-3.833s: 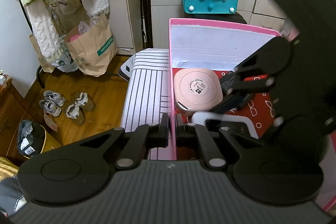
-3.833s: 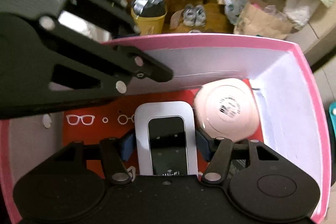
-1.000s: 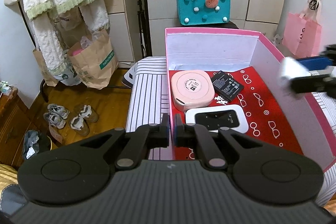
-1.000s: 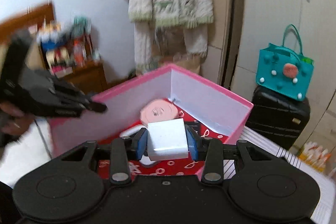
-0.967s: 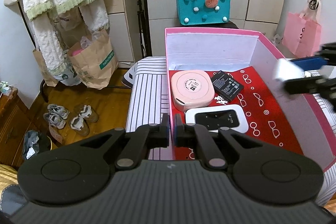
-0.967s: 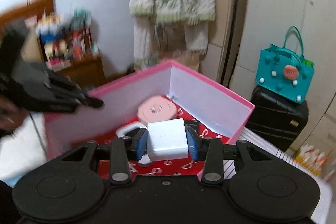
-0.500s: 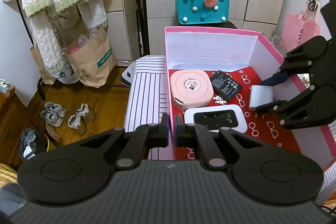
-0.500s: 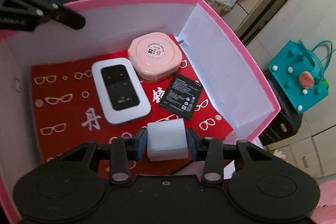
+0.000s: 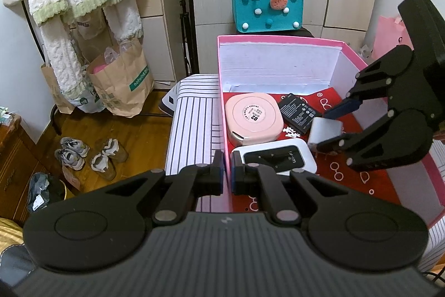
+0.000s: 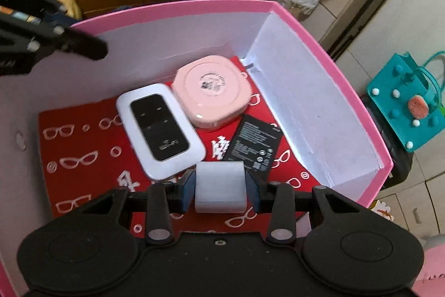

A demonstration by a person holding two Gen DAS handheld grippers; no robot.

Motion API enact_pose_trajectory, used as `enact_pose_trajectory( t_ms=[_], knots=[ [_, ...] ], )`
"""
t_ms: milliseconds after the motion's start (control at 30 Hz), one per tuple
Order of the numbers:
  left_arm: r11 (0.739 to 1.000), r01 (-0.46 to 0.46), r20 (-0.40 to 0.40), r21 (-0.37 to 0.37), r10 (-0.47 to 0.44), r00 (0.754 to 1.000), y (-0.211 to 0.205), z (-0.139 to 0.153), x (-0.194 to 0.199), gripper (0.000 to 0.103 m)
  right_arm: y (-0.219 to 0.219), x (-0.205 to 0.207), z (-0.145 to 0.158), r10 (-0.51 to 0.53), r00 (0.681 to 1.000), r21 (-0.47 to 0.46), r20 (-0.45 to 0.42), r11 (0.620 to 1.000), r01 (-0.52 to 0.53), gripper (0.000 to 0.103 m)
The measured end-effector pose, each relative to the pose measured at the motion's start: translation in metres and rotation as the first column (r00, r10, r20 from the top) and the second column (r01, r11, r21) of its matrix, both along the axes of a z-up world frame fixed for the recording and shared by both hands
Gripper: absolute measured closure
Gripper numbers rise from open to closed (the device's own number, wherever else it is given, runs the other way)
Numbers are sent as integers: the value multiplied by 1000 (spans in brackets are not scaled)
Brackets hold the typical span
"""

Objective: Organize rigid objects
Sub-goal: 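Carry the white charger cube into the pink box and release it, then return the right gripper to the table and grasp the cream hair clip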

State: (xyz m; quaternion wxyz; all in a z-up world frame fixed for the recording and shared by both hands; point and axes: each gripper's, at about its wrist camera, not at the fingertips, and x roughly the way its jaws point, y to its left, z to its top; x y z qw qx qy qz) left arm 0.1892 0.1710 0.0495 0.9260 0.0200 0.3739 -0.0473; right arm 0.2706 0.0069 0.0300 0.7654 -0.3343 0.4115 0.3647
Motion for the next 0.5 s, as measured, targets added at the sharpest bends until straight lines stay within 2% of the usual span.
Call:
enact_pose_trajectory(
  t_ms=[100, 200, 300, 333, 400, 500],
  knots=[
    [1000, -1, -1, -5, 1, 1000, 0, 0, 0, 98, -16, -1, 20, -44, 999, 80, 24, 996, 41, 56],
    [1000, 5, -1, -7, -5, 1000, 1, 1, 0, 98, -51, -3, 53, -136, 991, 222, 23, 967, 127, 54],
    [1000, 12, -4, -9, -12, 1000, 2, 1, 1, 98, -95, -6, 77, -264, 964, 352, -5, 902, 249, 50],
    [1000, 11, -6, -15, -11, 1000, 3, 1, 1, 98, -112, -8, 82, -318, 948, 391, -19, 870, 299, 49],
    [1000, 10, -7, -20, -10, 1000, 3, 1, 1, 98, -142, -15, 84, -402, 915, 440, -37, 815, 376, 49],
    [1000, 11, -7, -19, -11, 1000, 4, 1, 1, 98, -182, -25, 77, -501, 864, 469, -45, 753, 461, 49]
  ],
)
